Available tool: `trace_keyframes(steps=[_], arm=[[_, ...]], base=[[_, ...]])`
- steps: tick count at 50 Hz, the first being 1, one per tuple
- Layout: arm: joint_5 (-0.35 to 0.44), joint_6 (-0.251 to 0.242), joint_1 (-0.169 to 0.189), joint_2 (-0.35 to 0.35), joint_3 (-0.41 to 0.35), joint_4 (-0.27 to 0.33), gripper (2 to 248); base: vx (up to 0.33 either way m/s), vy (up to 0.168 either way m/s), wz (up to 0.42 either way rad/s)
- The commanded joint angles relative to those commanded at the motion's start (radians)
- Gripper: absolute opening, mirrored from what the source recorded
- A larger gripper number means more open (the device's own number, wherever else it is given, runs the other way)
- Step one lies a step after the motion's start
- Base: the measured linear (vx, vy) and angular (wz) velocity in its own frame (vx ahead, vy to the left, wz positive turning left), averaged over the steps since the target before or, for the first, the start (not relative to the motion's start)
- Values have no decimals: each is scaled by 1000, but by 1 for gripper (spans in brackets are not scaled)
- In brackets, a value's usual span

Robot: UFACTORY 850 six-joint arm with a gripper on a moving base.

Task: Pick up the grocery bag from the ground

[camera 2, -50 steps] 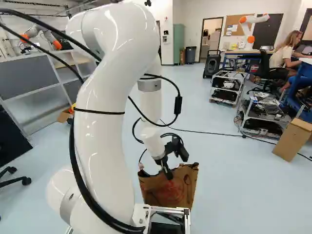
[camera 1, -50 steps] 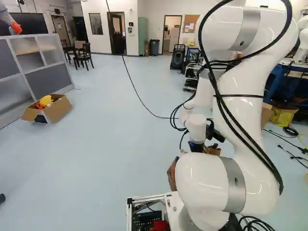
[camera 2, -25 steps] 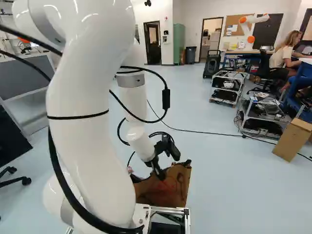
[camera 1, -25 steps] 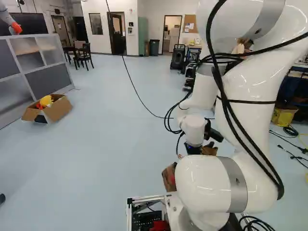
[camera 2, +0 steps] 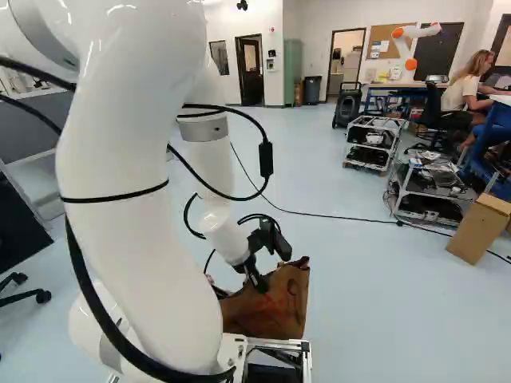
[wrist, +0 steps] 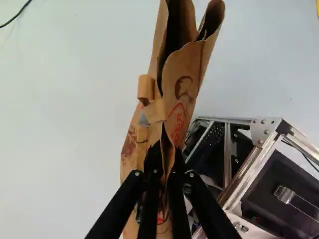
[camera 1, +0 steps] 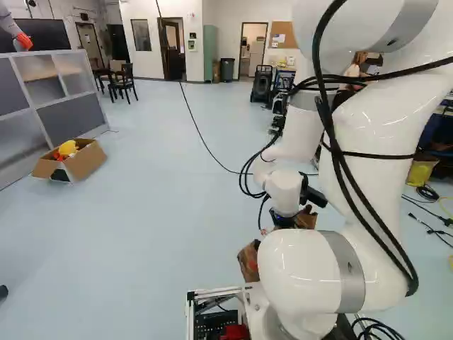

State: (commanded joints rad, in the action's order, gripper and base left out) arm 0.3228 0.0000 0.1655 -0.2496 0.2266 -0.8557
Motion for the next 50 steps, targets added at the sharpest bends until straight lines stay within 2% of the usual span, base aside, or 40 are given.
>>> trace_keyframes(steps=[25, 50], arm=[[62, 0, -19, 59, -16, 96, 22], [169, 0, -51, 162, -43, 263, 22]], base=[[0, 0, 0], [0, 0, 0]])
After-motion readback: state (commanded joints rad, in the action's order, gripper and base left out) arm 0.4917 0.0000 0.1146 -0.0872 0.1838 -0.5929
